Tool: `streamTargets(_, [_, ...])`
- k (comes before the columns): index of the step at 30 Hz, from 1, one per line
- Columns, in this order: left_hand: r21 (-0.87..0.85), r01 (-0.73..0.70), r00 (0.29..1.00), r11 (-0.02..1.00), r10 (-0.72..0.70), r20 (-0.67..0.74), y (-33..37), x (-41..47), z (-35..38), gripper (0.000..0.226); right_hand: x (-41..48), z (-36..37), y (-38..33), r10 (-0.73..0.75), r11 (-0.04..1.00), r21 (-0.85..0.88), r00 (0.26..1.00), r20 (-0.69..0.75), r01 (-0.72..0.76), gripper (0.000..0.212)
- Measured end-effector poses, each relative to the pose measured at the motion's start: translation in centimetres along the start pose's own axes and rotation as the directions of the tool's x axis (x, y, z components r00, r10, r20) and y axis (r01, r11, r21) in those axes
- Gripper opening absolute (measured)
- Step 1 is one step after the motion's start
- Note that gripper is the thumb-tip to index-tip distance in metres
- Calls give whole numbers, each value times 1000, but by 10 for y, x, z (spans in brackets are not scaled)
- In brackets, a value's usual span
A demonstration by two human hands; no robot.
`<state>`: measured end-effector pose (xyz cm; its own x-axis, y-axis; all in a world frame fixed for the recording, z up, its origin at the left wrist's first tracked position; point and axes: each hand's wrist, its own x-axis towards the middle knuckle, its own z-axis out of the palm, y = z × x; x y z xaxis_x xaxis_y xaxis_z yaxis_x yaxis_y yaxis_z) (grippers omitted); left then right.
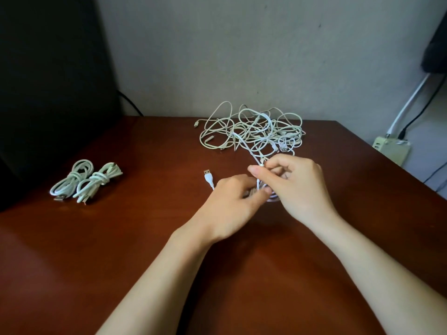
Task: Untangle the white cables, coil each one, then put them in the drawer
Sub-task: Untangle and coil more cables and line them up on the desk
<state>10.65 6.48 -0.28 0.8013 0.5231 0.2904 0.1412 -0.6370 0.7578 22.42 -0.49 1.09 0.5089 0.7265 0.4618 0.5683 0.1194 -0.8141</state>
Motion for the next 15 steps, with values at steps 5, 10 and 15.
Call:
streamTargets(5, [150, -112, 994, 982, 112, 10, -7, 2, 4, 27, 3, -1, 5, 71, 997, -26, 997, -42, -72, 28])
streamTargets(10, [99, -69, 993, 993, 78, -90, -6, 3, 3, 41, 5, -2, 4, -93, 980, -173, 996, 15, 95, 17])
streamTargets(15, [-34, 41, 976, 999, -47, -211, -1, 1, -6, 41, 6, -5, 7, -10, 998, -61, 979, 204, 23, 14])
